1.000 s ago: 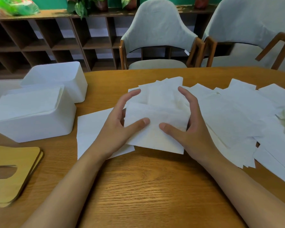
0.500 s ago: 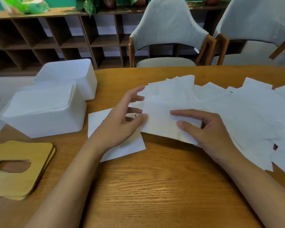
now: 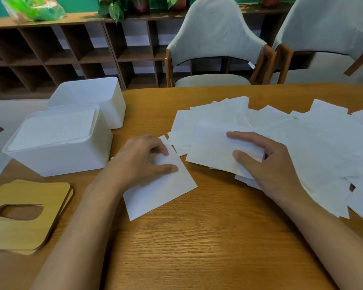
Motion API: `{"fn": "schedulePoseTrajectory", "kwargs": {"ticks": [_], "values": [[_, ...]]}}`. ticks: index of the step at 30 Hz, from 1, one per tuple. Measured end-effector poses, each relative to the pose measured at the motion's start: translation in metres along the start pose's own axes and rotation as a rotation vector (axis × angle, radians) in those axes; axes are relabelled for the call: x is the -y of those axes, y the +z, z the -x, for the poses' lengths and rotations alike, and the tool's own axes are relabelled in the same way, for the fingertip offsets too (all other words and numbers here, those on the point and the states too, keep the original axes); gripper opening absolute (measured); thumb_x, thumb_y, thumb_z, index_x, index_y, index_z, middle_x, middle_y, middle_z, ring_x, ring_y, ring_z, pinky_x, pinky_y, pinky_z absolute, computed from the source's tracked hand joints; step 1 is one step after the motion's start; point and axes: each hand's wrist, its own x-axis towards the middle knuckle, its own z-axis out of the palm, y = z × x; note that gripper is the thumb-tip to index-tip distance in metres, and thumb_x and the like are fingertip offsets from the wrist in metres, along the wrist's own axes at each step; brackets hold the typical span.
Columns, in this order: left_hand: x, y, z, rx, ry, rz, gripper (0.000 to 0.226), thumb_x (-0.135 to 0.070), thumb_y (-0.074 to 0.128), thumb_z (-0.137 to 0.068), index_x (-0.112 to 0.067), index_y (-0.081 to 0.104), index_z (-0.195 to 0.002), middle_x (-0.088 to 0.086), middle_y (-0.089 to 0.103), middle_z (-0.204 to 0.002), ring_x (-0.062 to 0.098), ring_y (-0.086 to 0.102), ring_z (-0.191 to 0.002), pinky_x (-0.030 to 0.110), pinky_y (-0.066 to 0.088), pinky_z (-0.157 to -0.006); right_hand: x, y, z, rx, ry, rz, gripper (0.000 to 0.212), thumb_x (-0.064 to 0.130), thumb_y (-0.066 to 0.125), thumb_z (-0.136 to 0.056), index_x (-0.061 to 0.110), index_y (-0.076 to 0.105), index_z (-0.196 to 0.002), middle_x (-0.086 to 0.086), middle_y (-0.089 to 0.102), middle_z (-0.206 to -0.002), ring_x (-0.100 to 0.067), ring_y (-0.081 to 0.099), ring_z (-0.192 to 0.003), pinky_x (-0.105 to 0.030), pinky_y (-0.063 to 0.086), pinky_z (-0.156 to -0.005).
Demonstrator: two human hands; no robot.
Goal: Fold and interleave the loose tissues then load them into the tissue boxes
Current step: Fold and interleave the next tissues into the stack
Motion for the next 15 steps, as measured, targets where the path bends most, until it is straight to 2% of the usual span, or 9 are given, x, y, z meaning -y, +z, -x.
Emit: {"fn": "schedulePoseTrajectory", "kwargs": {"ticks": [3,6,9,12,15], "values": [[0.000,0.000,0.000,-0.008,0.036,0.032,0.027,-0.046,0.084,-0.082,-0.028,0.076,-0.099,-0.017,0.066,-0.101,0.004,0.059,-0.094,0.017,0.045,-0.070,0.001,0.001,0.000,0.002,0.014,-0.010,0.030,0.022,0.069,-0.094,0.044,0.071,-0.115,0.030,0.056,-0.130,0.000,0.047,-0.126,-0.020,0.050,-0.093],[0.000,-0.001,0.001,0.014,0.068,0.096,0.014,-0.042,0.081,-0.086,-0.031,0.079,-0.093,-0.017,0.070,-0.093,0.003,0.062,-0.090,0.020,0.047,-0.069,0.002,0.001,0.000,-0.011,0.015,0.007,0.030,0.023,0.068,-0.095,0.046,0.070,-0.114,0.034,0.054,-0.129,0.002,0.044,-0.126,-0.012,0.048,-0.088],[-0.006,-0.009,0.005,0.125,0.083,0.333,0.017,-0.043,0.080,-0.082,-0.031,0.083,-0.094,-0.014,0.077,-0.090,0.007,0.069,-0.088,0.029,0.058,-0.071,0.004,0.002,0.000,-0.038,0.014,0.067,0.029,0.029,0.066,-0.096,0.047,0.068,-0.119,0.027,0.052,-0.134,0.001,0.041,-0.126,-0.004,0.044,-0.081],[-0.019,-0.016,0.012,0.256,0.118,0.582,0.020,-0.032,0.081,-0.082,-0.020,0.084,-0.098,-0.004,0.081,-0.094,0.016,0.077,-0.090,0.025,0.060,-0.073,0.009,0.001,0.001,-0.001,-0.013,0.031,0.026,0.043,0.063,-0.095,0.044,0.068,-0.120,0.027,0.056,-0.135,0.007,0.044,-0.125,-0.001,0.038,-0.086],[-0.033,-0.013,0.014,0.218,0.147,0.705,0.022,-0.027,0.080,-0.080,-0.013,0.083,-0.098,0.004,0.081,-0.092,0.023,0.079,-0.087,0.029,0.062,-0.068,0.018,0.004,0.007,0.140,-0.068,-0.027,0.035,0.061,0.061,-0.088,0.042,0.072,-0.115,0.029,0.065,-0.125,0.008,0.050,-0.124,-0.001,0.036,-0.091]]}}
